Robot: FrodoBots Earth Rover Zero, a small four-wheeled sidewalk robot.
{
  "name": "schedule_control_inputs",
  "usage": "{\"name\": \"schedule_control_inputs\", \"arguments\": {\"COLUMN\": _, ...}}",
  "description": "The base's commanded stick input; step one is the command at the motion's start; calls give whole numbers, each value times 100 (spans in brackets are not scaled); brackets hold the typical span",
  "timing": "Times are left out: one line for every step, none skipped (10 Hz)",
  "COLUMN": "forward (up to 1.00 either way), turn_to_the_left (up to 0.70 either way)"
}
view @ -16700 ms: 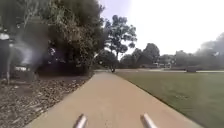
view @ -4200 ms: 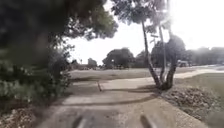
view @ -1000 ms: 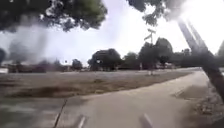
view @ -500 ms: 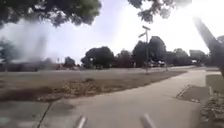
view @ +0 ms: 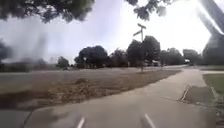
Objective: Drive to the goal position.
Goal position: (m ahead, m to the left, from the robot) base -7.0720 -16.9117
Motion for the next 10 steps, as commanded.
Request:
{"name": "schedule_control_inputs", "arguments": {"forward": 70, "turn_to_the_left": -23}}
{"name": "schedule_control_inputs", "arguments": {"forward": 70, "turn_to_the_left": -23}}
{"name": "schedule_control_inputs", "arguments": {"forward": 70, "turn_to_the_left": -23}}
{"name": "schedule_control_inputs", "arguments": {"forward": 70, "turn_to_the_left": -23}}
{"name": "schedule_control_inputs", "arguments": {"forward": 70, "turn_to_the_left": -23}}
{"name": "schedule_control_inputs", "arguments": {"forward": 70, "turn_to_the_left": -23}}
{"name": "schedule_control_inputs", "arguments": {"forward": 70, "turn_to_the_left": -23}}
{"name": "schedule_control_inputs", "arguments": {"forward": 70, "turn_to_the_left": -23}}
{"name": "schedule_control_inputs", "arguments": {"forward": 70, "turn_to_the_left": -23}}
{"name": "schedule_control_inputs", "arguments": {"forward": 48, "turn_to_the_left": -3}}
